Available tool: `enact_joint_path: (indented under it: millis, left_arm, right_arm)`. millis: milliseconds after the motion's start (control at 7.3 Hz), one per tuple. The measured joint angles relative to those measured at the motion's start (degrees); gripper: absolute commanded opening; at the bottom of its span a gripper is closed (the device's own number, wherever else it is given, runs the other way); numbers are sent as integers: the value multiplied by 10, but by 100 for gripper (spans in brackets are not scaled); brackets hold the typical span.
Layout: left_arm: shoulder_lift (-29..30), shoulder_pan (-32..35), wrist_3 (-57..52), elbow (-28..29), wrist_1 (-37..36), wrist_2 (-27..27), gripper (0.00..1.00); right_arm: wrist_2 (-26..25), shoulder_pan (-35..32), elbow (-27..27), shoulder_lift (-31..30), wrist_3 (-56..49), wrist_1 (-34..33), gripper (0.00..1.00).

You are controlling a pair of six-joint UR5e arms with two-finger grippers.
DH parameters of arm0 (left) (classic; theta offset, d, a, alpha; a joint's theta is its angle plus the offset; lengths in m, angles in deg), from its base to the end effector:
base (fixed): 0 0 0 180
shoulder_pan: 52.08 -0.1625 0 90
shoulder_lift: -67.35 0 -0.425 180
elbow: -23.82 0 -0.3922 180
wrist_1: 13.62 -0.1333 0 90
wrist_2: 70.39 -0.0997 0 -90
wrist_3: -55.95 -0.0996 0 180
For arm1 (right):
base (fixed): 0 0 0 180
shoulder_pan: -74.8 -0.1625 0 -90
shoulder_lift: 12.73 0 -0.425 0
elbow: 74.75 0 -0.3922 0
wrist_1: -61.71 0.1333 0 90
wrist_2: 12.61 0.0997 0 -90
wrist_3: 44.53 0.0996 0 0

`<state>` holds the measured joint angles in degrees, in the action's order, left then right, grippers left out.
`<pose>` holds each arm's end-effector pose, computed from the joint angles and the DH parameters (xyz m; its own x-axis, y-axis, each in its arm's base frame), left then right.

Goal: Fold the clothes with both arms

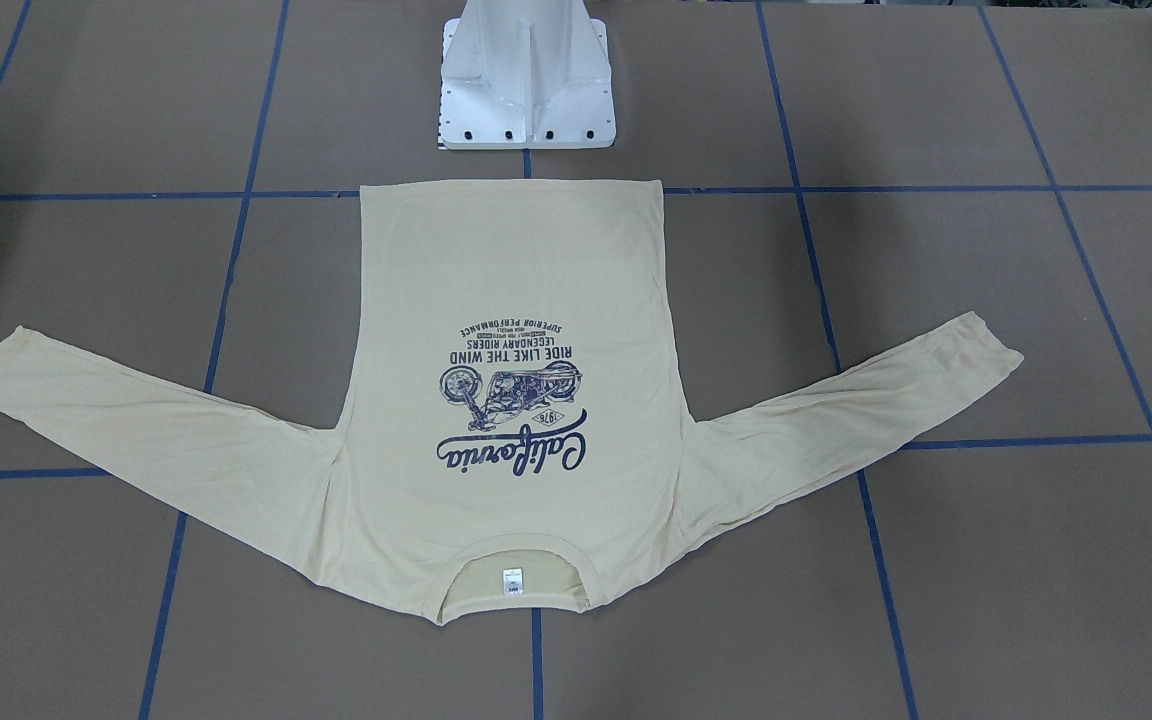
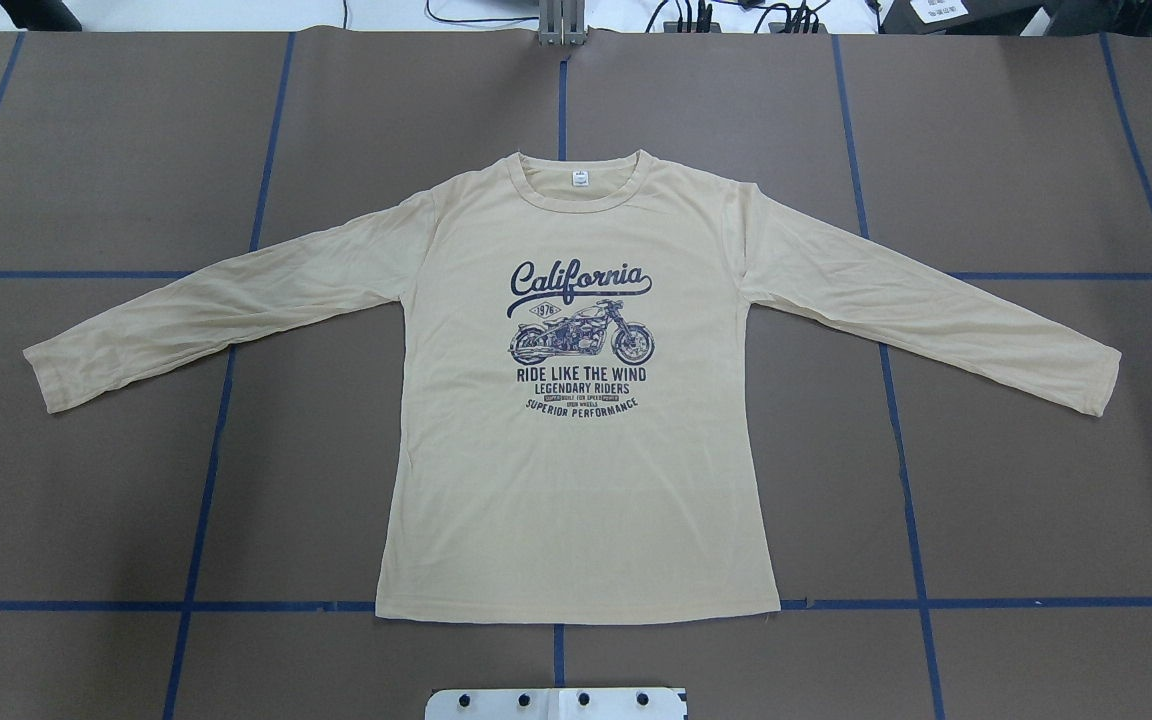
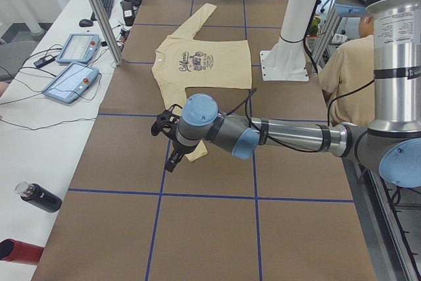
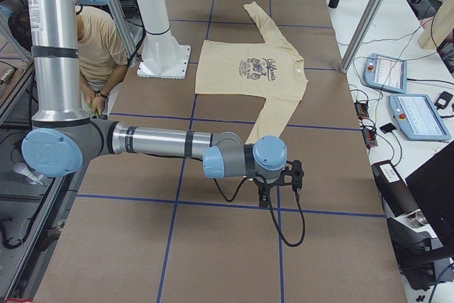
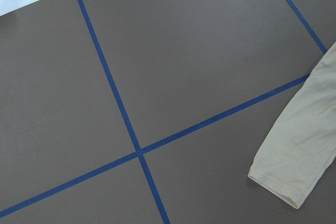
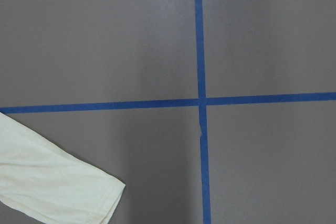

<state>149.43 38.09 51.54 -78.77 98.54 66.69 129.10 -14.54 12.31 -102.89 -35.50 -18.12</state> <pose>-0.0617 -0.4517 0.5670 0.6801 0.3961 -0.6168 -0.0498 0.8644 0.5003 0.0494 -0.4976 0.6577 0.6126 0.0533 0.7886 -0.0858 0.9963 -0.0007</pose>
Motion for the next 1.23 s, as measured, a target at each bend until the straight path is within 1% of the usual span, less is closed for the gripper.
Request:
enact_joint_path:
  millis: [274,411,548,685,822,1096,1234]
  left_arm:
    - [-17,-1,0,2,4,4,100]
    - [-22,-1,0,2,5,6,100]
    - [-23,-1,-1,2,5,6,100]
    - [-24,-1,-1,0,5,7,100]
    - [-24,-1,-1,-2,5,7,100]
    - [-25,-2,-1,-3,5,7,100]
    - [-25,-2,-1,-4,5,7,100]
  right_arm:
    - [17,12,-3,-13,0,4,100]
    - [31,38,-3,-20,5,21,100]
    - [37,77,-3,-26,30,58,99]
    - [34,112,-6,-30,79,105,93]
    - [25,137,-20,-29,124,152,94]
    - [12,157,-72,-6,159,218,94]
    - [6,164,-88,10,175,230,94]
